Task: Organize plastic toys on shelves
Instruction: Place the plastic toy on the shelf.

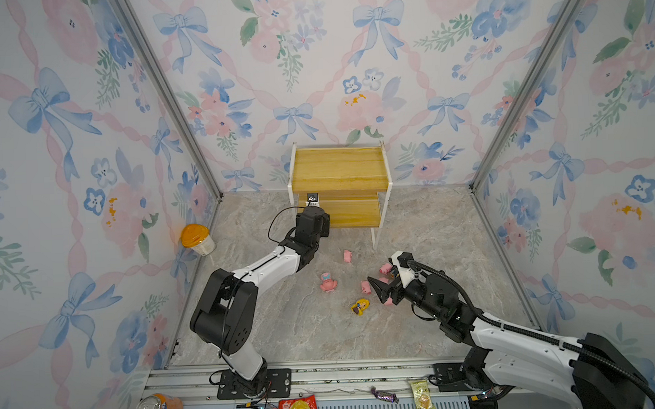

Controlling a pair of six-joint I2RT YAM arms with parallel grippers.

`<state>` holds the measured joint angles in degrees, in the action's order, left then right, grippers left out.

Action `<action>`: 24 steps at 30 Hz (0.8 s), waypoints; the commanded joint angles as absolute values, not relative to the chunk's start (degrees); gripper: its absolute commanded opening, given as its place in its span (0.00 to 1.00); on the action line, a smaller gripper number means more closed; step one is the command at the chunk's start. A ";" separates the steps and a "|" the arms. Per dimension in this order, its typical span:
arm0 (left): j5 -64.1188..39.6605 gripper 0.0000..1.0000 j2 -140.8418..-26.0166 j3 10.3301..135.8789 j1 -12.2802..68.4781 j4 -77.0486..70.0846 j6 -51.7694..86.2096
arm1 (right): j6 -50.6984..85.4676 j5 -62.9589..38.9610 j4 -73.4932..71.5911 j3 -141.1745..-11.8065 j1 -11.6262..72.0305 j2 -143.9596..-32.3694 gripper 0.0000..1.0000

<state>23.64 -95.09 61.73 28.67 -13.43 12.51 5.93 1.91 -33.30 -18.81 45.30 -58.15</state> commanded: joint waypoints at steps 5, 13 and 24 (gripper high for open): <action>24.60 0.66 -95.80 63.39 28.18 -12.78 13.56 | 6.16 1.32 -33.75 -18.75 46.69 -57.80 1.00; 24.22 0.72 -96.52 65.61 28.20 -12.41 12.02 | 5.97 1.32 -33.96 -18.75 46.84 -58.53 0.99; 24.71 0.73 -91.35 60.58 28.48 -15.02 9.85 | 5.64 1.48 -34.52 -18.99 47.54 -59.49 0.99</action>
